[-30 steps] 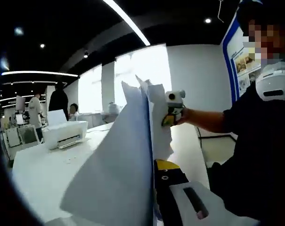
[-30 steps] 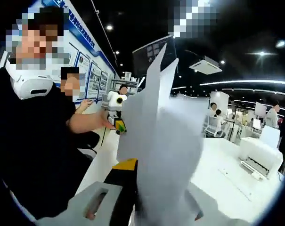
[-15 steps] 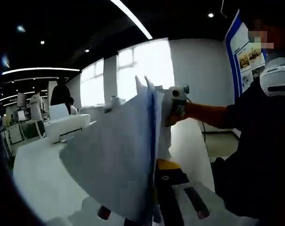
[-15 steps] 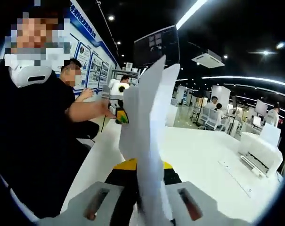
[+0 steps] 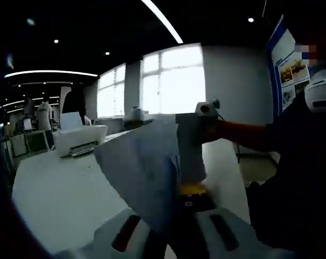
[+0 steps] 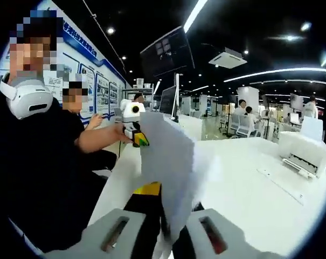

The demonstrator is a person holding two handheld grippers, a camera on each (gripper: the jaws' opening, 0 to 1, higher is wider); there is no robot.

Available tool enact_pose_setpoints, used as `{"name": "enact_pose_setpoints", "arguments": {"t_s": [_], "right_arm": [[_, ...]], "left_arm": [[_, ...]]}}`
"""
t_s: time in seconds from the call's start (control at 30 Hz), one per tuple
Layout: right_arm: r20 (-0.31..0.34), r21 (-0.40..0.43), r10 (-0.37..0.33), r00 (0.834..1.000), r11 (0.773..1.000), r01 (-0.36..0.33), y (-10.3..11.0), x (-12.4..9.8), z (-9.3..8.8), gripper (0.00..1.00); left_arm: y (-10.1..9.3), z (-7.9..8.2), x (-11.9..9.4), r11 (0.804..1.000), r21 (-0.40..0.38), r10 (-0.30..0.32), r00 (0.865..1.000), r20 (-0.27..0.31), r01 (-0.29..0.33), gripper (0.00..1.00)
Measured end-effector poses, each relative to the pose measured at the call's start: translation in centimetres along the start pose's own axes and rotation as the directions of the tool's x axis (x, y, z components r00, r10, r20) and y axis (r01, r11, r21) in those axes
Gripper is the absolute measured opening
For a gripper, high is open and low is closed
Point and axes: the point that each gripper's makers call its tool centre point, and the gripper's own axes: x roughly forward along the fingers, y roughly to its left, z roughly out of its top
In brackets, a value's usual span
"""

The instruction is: Organize the stack of printing papers by aligning and flattening the scattered papers on the table

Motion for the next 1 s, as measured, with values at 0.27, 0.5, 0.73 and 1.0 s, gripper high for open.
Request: {"name": "enact_pose_setpoints", "arguments": {"t_s": [0.27, 0.5, 0.73, 1.0], "right_arm": [[0.020, -0.025, -0.011, 1.000, 1.000, 0.011, 0.4, -0.2, 0.7, 0.26], [-0.017, -0.024, -0.025, 1.000, 0.999, 0.025, 0.1, -0.5, 0.6, 0.24], [-0.199, -0.101, 0.025, 0.980, 0.994, -0.046, 1.3, -1.3, 3.1, 0.00], [-0.166, -0.103, 0.026, 0.986, 0.994, -0.043, 2.0, -1.0, 3.2, 0.00]], "left_arm": [[1.7, -0.4, -0.2, 0.994, -0.096, 0.042, 0.999, -0.015, -0.044, 0.30], [0.7, -0.7, 0.4, 0.996, -0.089, 0.016, 1.000, -0.010, -0.016, 0.23], [-0.1, -0.2, 0.7, 0.999, -0.042, -0.012, 1.000, -0.006, 0.012, 0.06], [-0.4, 1.0, 0.0, 1.000, -0.022, -0.001, 1.000, 0.013, 0.001, 0.06]]}}
